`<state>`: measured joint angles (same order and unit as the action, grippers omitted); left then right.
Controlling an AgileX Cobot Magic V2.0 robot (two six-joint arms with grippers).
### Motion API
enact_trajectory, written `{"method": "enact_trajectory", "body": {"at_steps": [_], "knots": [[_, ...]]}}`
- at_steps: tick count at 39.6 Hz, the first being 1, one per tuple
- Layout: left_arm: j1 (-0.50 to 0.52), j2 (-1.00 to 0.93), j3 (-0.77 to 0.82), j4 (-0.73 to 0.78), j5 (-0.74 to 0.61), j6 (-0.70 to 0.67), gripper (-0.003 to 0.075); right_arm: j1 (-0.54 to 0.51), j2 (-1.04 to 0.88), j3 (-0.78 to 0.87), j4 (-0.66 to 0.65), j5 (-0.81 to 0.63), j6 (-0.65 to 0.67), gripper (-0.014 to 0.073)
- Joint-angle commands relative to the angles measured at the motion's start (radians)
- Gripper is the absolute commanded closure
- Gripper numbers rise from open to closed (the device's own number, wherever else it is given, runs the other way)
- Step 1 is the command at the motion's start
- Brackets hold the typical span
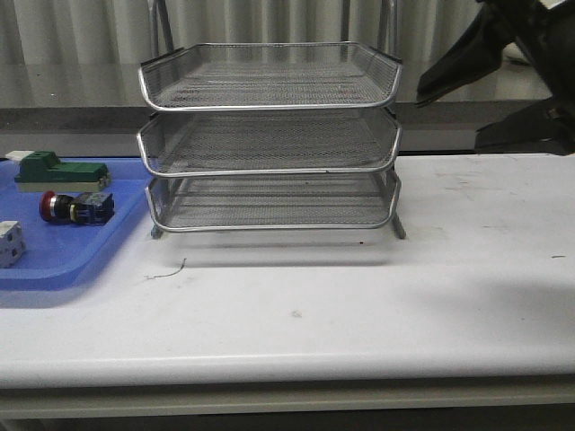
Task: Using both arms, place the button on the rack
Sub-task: 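Reach the right gripper down to the front rim of the middle wire tray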
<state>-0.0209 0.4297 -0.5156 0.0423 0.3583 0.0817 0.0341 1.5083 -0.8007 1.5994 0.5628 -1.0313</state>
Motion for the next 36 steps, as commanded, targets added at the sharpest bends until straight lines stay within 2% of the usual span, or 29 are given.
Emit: {"method": "enact_trajectory", "body": {"at_steps": [1,7,15,32,36], "knots": [[0.003,0.009,-0.035,-0.008,-0.072,-0.002,0.0167,0.032,0.034,-0.066,0.091,0.026,-0.055,0.0015],[0.003,0.009,-0.035,-0.008,-0.072,-0.002,0.0167,0.083,0.116,-0.144,0.091,0.025,-0.056,0.0023],[0.003,0.009,-0.035,-0.008,-0.072,-0.002,0.0167,0.093,0.187,-0.192,0.093,0.008,-0.055,0.0141],[0.003,0.009,-0.035,-0.008,-0.072,-0.002,0.0167,0.094,0.282,-0.287,0.102,0.006,-0.053,0.0146],[0.003,0.009,-0.035,-0.008,-0.072,-0.002,0.0167,0.094,0.302,-0.295,0.103,0.023,-0.045,0.0218]]}}
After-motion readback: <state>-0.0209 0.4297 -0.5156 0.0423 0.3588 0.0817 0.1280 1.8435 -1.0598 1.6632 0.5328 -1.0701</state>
